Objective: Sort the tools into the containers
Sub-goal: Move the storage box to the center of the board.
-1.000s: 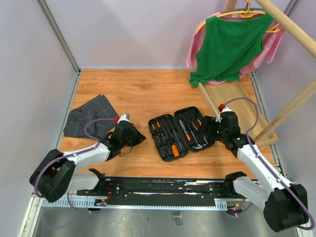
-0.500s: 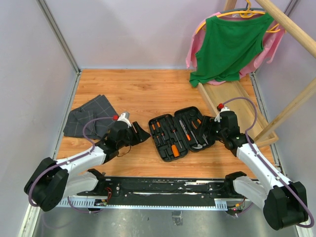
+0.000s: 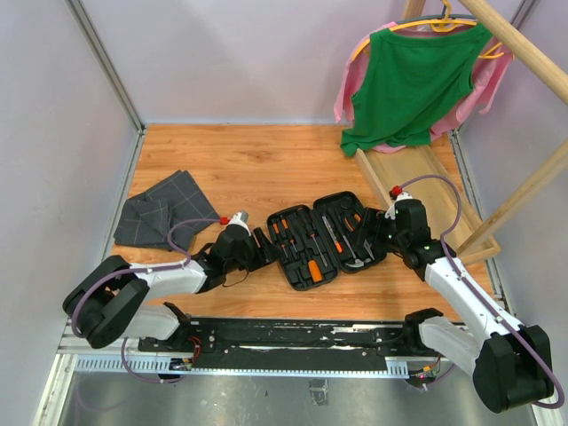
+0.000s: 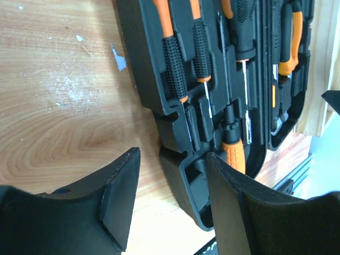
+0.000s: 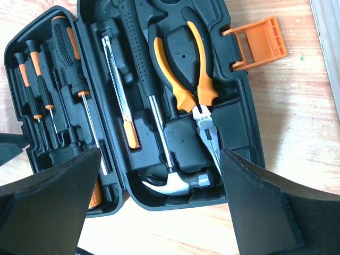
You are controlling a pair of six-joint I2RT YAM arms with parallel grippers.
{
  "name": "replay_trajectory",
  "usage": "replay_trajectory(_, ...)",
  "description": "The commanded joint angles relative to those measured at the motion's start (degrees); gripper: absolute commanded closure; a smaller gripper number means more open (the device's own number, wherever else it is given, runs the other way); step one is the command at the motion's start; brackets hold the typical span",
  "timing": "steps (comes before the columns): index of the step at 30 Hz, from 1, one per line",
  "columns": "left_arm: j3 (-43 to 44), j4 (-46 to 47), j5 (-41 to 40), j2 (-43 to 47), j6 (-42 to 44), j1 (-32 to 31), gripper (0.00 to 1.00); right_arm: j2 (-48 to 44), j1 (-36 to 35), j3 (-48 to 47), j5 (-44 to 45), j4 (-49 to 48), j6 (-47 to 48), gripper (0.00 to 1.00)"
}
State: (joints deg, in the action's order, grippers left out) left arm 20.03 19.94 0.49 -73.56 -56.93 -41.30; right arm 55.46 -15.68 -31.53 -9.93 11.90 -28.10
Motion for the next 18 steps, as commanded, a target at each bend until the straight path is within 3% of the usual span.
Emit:
replay_trajectory(1, 2.27, 4.26, -1.11, -3.47, -0.99, -0.62, 0.43, -0.45, 1.35, 0.38, -0.44, -0.26, -0.04, 0.06)
replay_trajectory(9, 4.4, 4.24, -1.67, -9.07, -1.76, -0.89, 0.49, -0.53, 1.31, 0.39, -0.37, -0.01, 0.05, 0.06)
replay_trajectory(18, 4.45, 1.34, -3.98, -8.99, -0.94, -0.8, 0.78, -0.39, 1.33, 0.47, 0.08, 0.05, 0.24, 0.06)
